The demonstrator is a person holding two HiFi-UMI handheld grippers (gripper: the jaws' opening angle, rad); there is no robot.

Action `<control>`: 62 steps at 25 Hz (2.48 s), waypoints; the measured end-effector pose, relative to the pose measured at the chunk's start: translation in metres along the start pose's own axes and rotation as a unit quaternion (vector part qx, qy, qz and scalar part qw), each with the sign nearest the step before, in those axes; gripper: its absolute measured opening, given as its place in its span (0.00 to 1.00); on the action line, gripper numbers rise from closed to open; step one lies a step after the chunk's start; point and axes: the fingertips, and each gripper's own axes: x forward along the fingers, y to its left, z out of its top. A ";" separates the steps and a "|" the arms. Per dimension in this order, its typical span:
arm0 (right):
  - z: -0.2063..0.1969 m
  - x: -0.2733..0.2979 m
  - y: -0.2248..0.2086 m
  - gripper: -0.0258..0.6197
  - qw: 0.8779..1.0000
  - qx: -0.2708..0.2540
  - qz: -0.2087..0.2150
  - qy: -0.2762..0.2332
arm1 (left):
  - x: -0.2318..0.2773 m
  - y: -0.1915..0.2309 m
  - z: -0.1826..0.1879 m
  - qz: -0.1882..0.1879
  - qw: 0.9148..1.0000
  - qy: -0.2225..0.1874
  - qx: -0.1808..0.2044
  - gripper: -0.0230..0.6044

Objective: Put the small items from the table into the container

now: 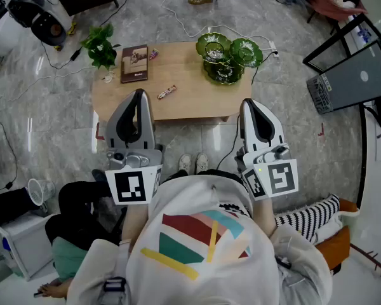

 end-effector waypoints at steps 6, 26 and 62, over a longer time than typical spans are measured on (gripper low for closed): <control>0.007 -0.002 0.000 0.06 1.000 -0.009 0.008 -0.006 | -0.001 -0.001 0.005 0.010 1.000 -0.003 0.000 0.05; -0.026 -0.011 -0.017 0.06 0.997 0.038 0.069 0.010 | -0.007 -0.010 0.004 0.067 0.998 0.009 0.013 0.05; -0.048 0.343 0.034 0.06 0.995 0.024 0.057 0.074 | 0.206 0.258 -0.130 0.020 0.998 0.043 -0.033 0.05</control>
